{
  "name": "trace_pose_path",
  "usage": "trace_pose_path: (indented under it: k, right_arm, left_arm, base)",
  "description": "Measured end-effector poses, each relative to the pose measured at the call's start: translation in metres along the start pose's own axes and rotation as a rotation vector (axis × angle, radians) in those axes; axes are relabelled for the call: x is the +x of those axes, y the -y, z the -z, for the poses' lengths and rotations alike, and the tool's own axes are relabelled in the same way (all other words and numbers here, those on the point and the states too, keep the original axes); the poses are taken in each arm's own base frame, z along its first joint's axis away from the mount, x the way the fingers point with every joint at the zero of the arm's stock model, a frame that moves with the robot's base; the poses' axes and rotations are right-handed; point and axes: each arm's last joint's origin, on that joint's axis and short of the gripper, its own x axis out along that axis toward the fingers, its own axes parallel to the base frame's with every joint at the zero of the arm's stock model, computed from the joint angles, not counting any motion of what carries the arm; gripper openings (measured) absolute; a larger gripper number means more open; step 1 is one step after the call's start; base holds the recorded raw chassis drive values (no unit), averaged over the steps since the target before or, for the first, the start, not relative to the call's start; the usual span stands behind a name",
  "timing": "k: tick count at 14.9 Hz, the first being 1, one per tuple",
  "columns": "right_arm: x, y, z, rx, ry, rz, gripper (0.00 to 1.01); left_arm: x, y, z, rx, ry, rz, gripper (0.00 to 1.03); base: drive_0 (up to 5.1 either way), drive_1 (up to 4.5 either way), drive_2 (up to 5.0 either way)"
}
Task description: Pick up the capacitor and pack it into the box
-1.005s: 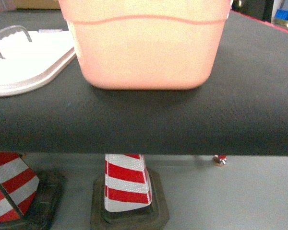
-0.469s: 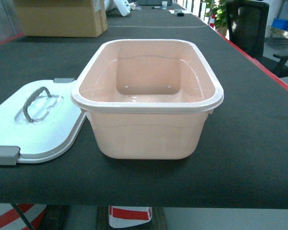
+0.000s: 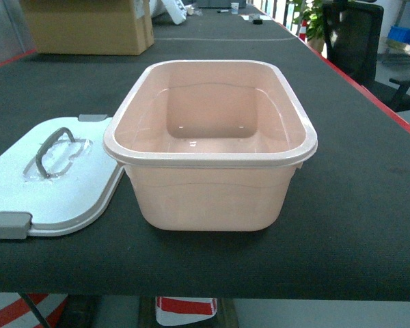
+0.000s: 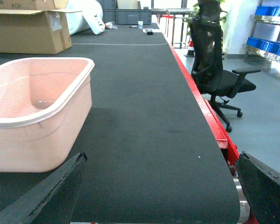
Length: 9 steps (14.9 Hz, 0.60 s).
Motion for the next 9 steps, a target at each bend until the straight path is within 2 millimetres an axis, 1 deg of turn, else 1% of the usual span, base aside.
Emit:
trace_pose_path:
  k: [9]
  right_arm:
    - [0.0000,0.0000,0.0000,0.000,0.000,0.000,0.98]
  left_arm:
    - [0.0000,0.0000,0.0000,0.000,0.000,0.000,0.44]
  base:
    - [0.0,0.00,0.0]
